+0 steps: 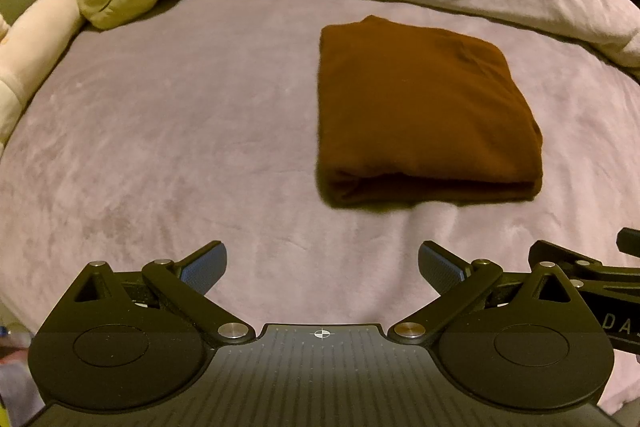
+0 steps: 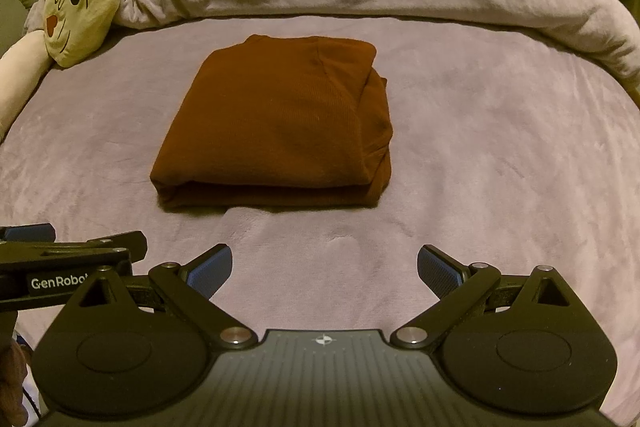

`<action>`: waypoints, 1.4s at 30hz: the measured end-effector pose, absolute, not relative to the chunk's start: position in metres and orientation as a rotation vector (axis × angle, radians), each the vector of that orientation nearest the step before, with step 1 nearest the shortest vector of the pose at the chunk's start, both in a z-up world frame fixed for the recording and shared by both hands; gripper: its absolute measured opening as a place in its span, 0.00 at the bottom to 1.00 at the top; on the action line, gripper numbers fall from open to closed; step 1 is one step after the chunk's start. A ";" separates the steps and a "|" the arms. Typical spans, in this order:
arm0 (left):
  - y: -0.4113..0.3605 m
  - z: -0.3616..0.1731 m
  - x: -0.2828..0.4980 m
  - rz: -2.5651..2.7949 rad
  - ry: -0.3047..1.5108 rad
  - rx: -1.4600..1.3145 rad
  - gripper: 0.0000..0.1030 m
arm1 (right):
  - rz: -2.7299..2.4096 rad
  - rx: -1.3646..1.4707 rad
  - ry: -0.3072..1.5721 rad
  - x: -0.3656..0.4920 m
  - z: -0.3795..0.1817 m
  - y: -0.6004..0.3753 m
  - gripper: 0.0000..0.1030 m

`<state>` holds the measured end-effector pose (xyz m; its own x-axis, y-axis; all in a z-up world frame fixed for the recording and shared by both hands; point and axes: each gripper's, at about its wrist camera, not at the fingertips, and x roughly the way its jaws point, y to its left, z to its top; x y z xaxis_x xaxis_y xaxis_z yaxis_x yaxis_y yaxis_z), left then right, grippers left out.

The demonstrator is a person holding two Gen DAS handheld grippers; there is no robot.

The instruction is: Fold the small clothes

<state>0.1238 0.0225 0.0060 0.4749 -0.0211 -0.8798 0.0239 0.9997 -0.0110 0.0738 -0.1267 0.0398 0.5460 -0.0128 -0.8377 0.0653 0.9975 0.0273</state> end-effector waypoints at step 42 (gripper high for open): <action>0.018 0.007 0.121 -0.030 1.080 0.022 1.00 | -0.059 0.060 0.985 0.071 0.042 -0.131 0.96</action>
